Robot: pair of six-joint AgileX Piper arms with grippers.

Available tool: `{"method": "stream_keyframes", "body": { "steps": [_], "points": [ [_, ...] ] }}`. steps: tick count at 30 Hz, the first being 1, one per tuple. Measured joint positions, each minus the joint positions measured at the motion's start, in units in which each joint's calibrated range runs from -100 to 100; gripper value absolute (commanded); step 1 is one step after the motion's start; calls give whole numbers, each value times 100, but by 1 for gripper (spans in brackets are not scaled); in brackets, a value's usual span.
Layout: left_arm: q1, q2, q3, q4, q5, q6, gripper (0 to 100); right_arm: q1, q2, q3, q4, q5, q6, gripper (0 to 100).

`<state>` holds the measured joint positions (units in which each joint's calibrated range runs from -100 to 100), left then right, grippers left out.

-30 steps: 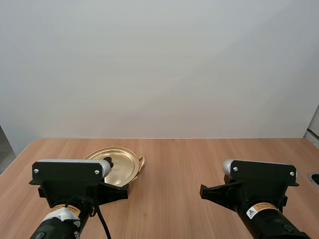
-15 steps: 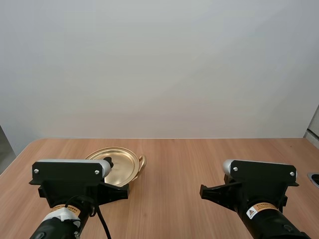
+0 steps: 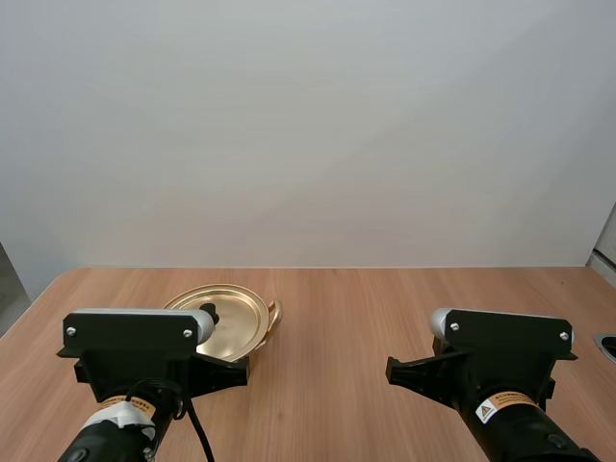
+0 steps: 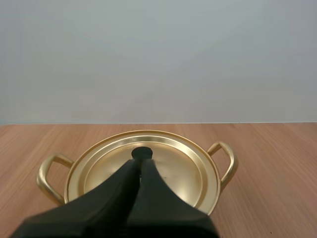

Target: Open the pot, put the car inside, and close it

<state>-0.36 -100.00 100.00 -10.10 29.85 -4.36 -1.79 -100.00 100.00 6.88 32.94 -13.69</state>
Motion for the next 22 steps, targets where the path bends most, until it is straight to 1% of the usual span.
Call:
{"method": "stream_keyframes", "body": {
  "steps": [22],
  "points": [
    [0, 0, 0, 0, -45, 0, 0, 0, 0, 0, 0, 0, 0, 0]
  ]
}}
